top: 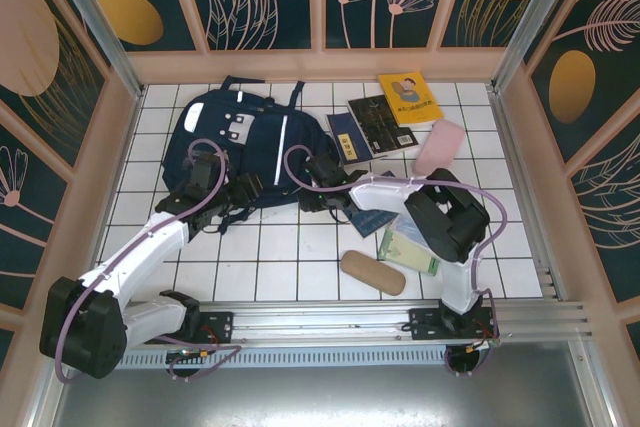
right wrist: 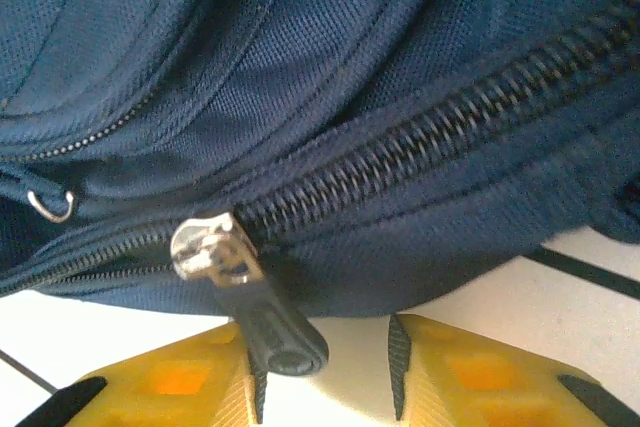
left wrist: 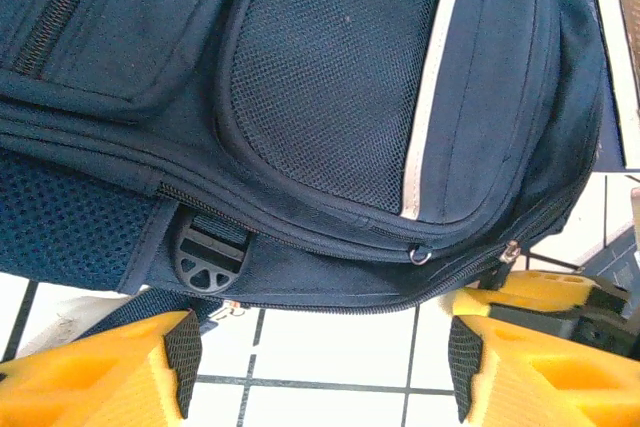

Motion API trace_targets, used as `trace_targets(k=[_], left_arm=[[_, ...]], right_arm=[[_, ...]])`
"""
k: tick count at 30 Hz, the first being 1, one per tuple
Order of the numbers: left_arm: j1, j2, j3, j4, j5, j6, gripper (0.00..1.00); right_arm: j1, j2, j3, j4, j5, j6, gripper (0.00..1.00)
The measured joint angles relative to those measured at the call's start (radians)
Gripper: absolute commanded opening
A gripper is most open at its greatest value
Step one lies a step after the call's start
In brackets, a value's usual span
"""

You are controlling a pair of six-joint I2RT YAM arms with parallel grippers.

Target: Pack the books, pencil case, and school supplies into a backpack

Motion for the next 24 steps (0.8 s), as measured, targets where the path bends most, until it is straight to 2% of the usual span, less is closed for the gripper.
trace_targets(k=[2, 4, 6, 9, 16, 24], left_arm=[[0.0, 0.004, -0.003, 0.009, 0.004, -0.004, 0.67], [0.0, 0.012, -0.005, 0.021, 0.004, -0.004, 0.67], [0.0, 0.021, -0.007, 0.032, 0.004, -0.004, 0.67], [0.0, 0.029, -0.011, 0.035, 0.002, -0.004, 0.66], [0.0, 0.057, -0.014, 0.037, 0.007, -0.002, 0.68], [-0.013, 0.193, 0.039, 0.018, 0.045, 0.083, 0.71]], right_arm=[[0.0, 0.011, 0.015, -0.003, 0.004, 0.0, 0.34], [-0.002, 0.016, 0.026, -0.003, 0.006, -0.003, 0.25], [-0.006, 0.018, 0.033, -0.003, 0.008, -0.002, 0.1], [-0.008, 0.018, 0.04, -0.001, 0.012, -0.005, 0.0], [-0.008, -0.025, -0.005, 0.005, 0.01, -0.018, 0.0], [-0.01, -0.153, -0.052, -0.018, -0.033, -0.099, 0.0]])
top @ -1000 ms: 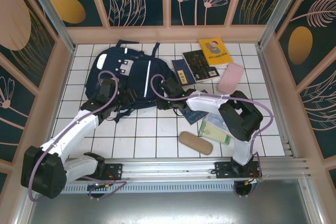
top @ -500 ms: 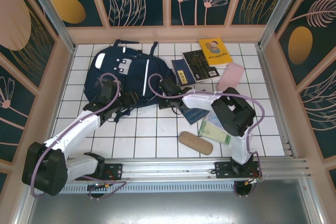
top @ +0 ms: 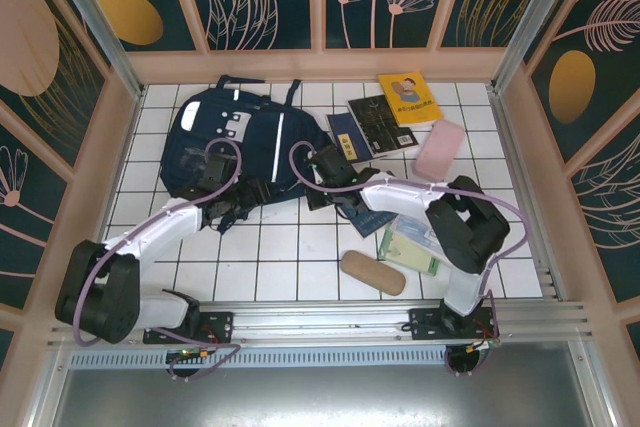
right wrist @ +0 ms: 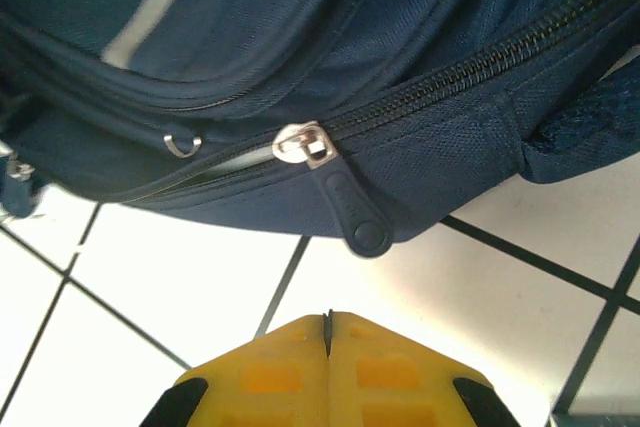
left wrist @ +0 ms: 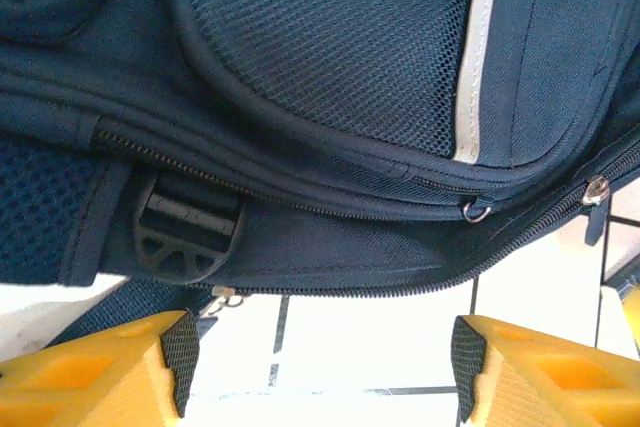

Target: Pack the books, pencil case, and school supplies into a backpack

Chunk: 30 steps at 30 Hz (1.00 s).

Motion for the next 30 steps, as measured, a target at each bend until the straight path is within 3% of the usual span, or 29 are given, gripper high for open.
trace_targets(k=[2, 5, 9, 17, 30], left_arm=[[-0.026, 0.007, 0.035, -0.011, -0.012, 0.023, 0.71], [-0.057, 0.01, 0.085, -0.011, -0.013, 0.039, 0.71], [-0.061, 0.038, 0.134, -0.008, -0.011, 0.039, 0.68], [-0.06, 0.196, 0.216, 0.047, 0.071, 0.012, 0.53], [-0.06, 0.327, 0.244, 0.141, 0.148, -0.047, 0.52]], right_arm=[[-0.011, -0.036, -0.014, 0.002, -0.036, -0.007, 0.05], [-0.069, -0.064, -0.06, 0.057, -0.135, 0.045, 0.33], [-0.185, -0.065, -0.192, 0.248, -0.299, 0.207, 0.47], [-0.213, 0.045, -0.296, 0.612, -0.494, 0.524, 0.46], [-0.212, 0.191, -0.295, 0.842, -0.559, 0.697, 0.44]])
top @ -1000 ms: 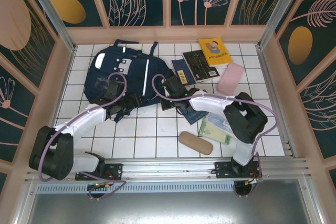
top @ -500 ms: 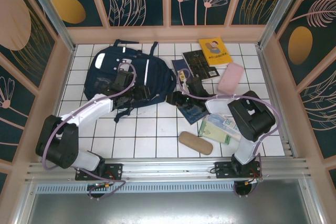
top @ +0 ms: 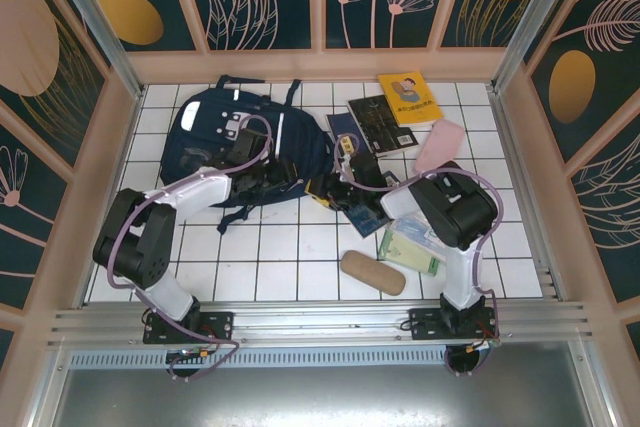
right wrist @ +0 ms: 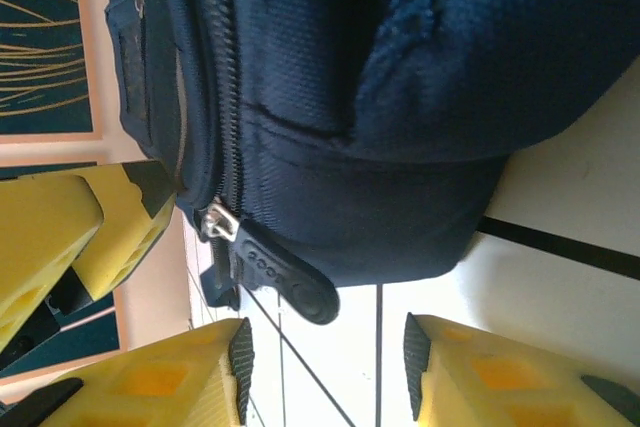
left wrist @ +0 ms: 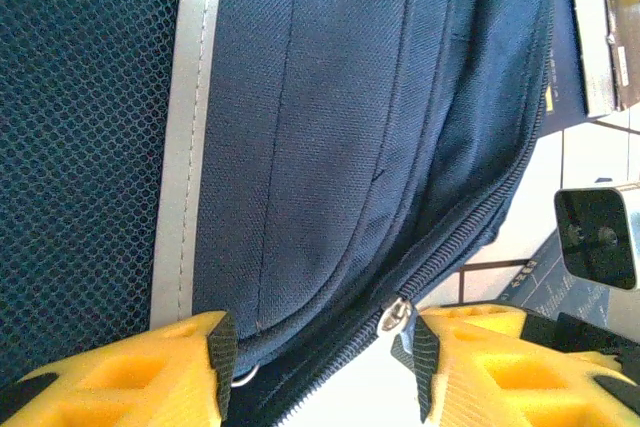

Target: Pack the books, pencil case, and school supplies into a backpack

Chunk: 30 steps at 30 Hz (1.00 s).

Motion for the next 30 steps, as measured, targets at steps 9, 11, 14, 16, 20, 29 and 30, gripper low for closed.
trace_targets(k=[9, 11, 14, 16, 20, 29, 30], left_arm=[[0.001, 0.068, 0.0, 0.072, 0.03, -0.041, 0.44], [0.001, 0.074, -0.003, 0.09, 0.037, -0.045, 0.42], [0.002, 0.079, -0.011, 0.109, 0.041, -0.048, 0.41], [0.003, 0.079, -0.014, 0.113, 0.041, -0.048, 0.41], [0.003, 0.079, -0.016, 0.116, 0.04, -0.048, 0.41], [0.003, 0.079, -0.023, 0.123, 0.033, -0.047, 0.4], [0.003, 0.079, -0.024, 0.124, 0.033, -0.047, 0.41]], right_arm=[[-0.001, 0.036, 0.019, 0.089, -0.018, 0.064, 0.38], [-0.001, 0.036, 0.021, 0.097, -0.019, 0.066, 0.35], [-0.002, 0.036, 0.027, 0.095, -0.02, 0.064, 0.29], [-0.002, 0.036, 0.031, 0.093, -0.02, 0.058, 0.29], [-0.009, 0.036, 0.037, 0.069, -0.016, 0.047, 0.29], [-0.047, 0.035, 0.038, 0.015, -0.007, 0.019, 0.33], [-0.047, 0.035, 0.038, 0.014, -0.007, 0.017, 0.33]])
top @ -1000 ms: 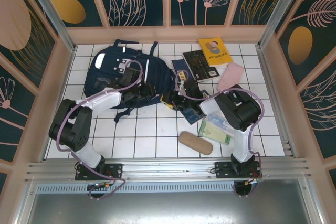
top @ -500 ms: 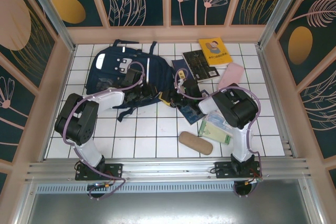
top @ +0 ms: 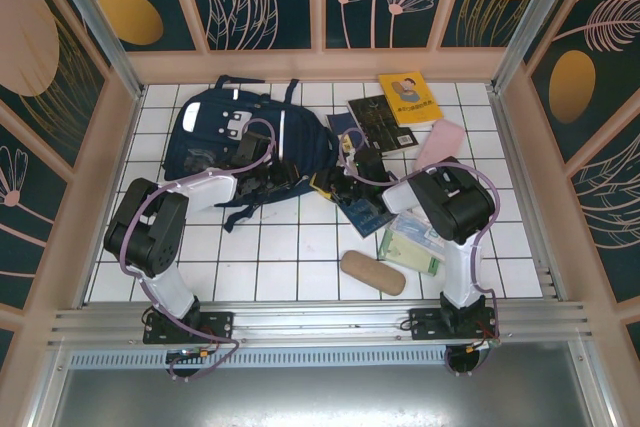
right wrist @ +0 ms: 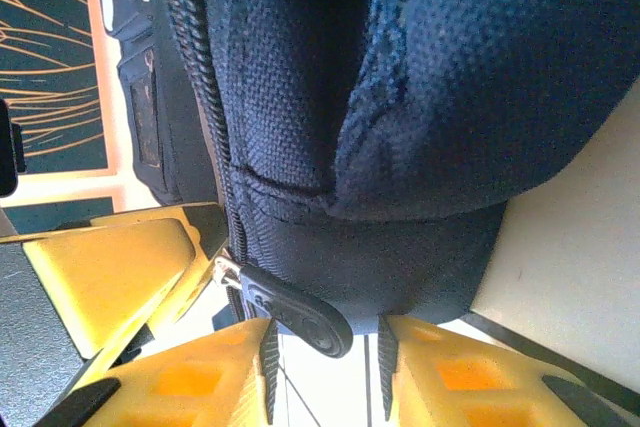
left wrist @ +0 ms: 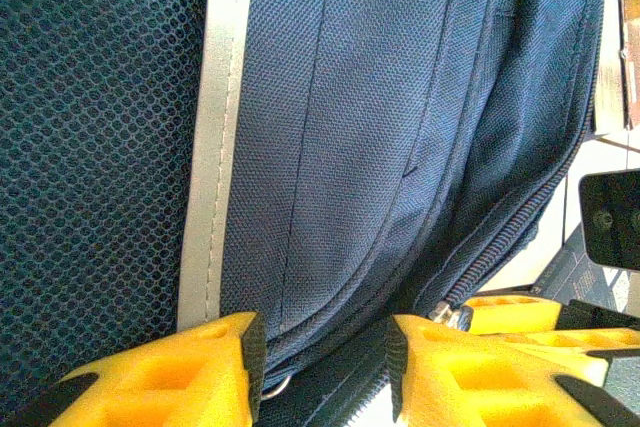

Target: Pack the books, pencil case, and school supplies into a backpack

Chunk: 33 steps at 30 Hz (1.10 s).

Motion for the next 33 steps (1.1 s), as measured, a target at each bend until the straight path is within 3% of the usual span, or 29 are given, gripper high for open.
trace_targets(k=[16, 33], left_arm=[[0.0, 0.0, -0.003, 0.005, 0.0, 0.0, 0.41], [0.0, 0.0, -0.004, 0.006, 0.0, 0.0, 0.41]], right_arm=[[0.0, -0.043, -0.002, 0.007, -0.011, 0.01, 0.23], [0.0, -0.03, 0.044, -0.016, -0.025, 0.008, 0.24]])
